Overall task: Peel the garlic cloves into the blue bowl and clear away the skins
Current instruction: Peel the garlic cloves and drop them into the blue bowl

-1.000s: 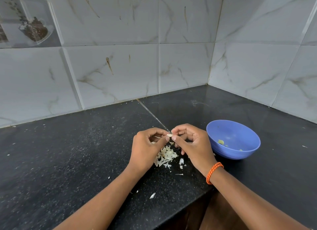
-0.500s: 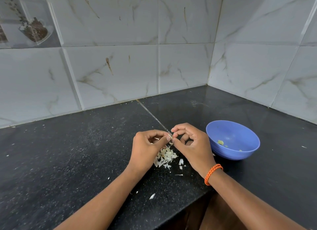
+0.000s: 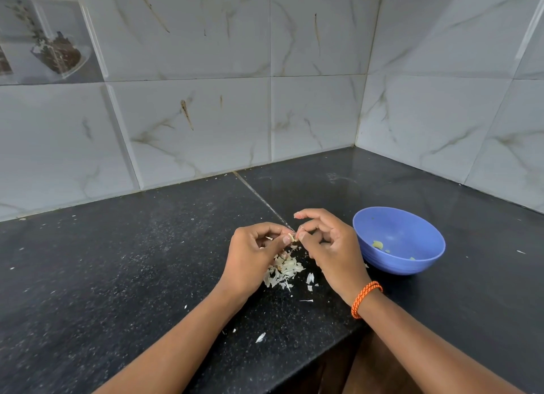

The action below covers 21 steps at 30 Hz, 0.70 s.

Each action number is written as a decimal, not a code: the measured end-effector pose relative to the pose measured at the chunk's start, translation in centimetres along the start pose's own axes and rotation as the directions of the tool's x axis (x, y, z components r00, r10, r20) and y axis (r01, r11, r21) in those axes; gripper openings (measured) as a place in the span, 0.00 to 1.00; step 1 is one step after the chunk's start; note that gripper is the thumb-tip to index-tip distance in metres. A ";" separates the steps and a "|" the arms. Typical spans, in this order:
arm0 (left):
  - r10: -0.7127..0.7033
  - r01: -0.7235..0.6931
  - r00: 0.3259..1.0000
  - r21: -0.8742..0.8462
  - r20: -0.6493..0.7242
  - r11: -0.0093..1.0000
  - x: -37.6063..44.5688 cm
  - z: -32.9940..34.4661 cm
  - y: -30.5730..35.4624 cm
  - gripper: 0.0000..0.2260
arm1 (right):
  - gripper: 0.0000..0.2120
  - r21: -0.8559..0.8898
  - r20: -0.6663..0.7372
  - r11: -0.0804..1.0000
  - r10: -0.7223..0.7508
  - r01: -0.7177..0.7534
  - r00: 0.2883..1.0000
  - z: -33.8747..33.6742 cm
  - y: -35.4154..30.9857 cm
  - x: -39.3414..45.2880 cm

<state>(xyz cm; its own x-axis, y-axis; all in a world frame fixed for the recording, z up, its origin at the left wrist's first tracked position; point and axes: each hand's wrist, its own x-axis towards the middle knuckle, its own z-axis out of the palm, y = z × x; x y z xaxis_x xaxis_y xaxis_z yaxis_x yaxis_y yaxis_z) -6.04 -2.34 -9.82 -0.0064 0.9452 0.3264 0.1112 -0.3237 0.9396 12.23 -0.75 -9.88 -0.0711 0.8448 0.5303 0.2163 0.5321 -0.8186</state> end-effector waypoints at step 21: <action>0.029 -0.023 0.997 0.082 -0.067 0.996 0.0 -0.1 0.2 0.02 | 0.14 -0.059 0.020 0.998 0.015 -0.014 1.000 0.2 -0.5 -0.2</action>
<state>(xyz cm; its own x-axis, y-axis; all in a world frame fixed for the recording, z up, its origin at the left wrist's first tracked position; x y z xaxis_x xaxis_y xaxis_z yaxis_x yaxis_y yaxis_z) -6.14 -2.37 -9.64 -0.0698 0.9306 0.3594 0.1926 -0.3410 0.9201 11.98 -1.11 -9.62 -0.0870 0.8536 0.5135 0.2744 0.5161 -0.8114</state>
